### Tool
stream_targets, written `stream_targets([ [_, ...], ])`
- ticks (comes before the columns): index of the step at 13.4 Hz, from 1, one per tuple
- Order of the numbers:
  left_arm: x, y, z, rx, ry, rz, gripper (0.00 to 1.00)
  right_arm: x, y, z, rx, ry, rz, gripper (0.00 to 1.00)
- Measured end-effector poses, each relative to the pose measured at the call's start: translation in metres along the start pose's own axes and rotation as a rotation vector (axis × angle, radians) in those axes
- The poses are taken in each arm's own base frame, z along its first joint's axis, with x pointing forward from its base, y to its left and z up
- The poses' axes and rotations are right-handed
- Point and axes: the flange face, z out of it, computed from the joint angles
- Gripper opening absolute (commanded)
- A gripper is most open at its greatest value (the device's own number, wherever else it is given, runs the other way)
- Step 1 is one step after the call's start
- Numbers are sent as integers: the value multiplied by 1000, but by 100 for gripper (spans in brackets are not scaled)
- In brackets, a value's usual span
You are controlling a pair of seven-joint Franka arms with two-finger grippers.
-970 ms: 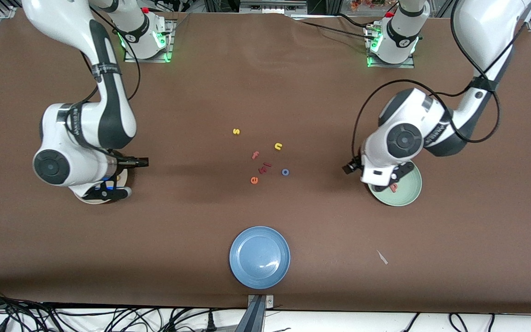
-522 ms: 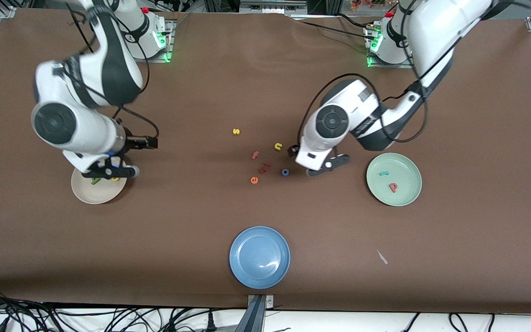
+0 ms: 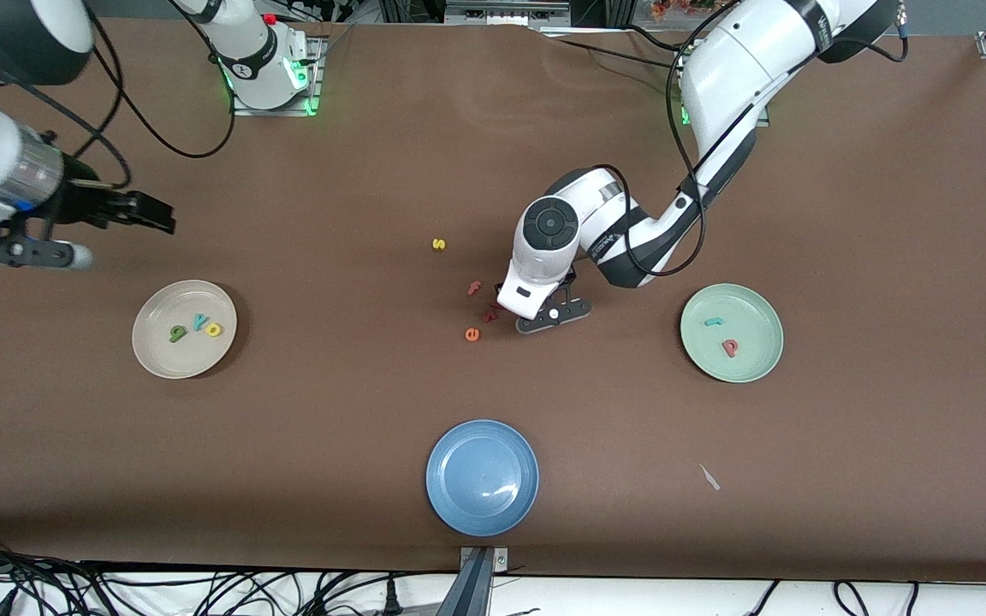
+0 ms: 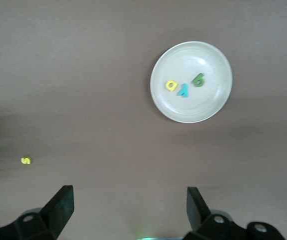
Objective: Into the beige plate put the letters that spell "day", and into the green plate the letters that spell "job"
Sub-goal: 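Lower the left gripper onto the blue letter o and grasp it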
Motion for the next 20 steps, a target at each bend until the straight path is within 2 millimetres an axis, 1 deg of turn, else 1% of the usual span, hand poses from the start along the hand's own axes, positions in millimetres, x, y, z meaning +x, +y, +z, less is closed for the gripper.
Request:
stream_targets([
  [1,3,-1,5,-6,4,0,64,0,8,-3,-3,8,-5,100],
  [2,8,-3,11,-5,16,4,64,-1,12,-5,-7,14,-6,100],
  [4,14,-4,22,-9,48,23,64,-1,15,-7,-8,22,-40,100],
  [6,17,-4,33,-17,61,35,64,1,20,-8,-7,31,-94,100],
  [8,19,-5,38,-19,64,36,64,2,26,-5,-7,26,-102,100],
  [12,19,-4,41,-25,64,36,47,2,27,-1,-12,17,-103,100],
  [13,19,-5,42,-24,62,37,34,2,27,-1,-13,16,-104,100],
  [15,20,-5,45,-22,60,36,17,3,26,0,-14,16,-105,100],
  [16,20,-5,44,-24,62,35,14,3,26,0,-14,17,-105,100],
  [17,21,-4,43,-26,63,34,9,3,26,0,-14,17,-105,100],
  [20,24,-5,42,-26,67,30,9,4,26,1,-15,17,-106,100],
])
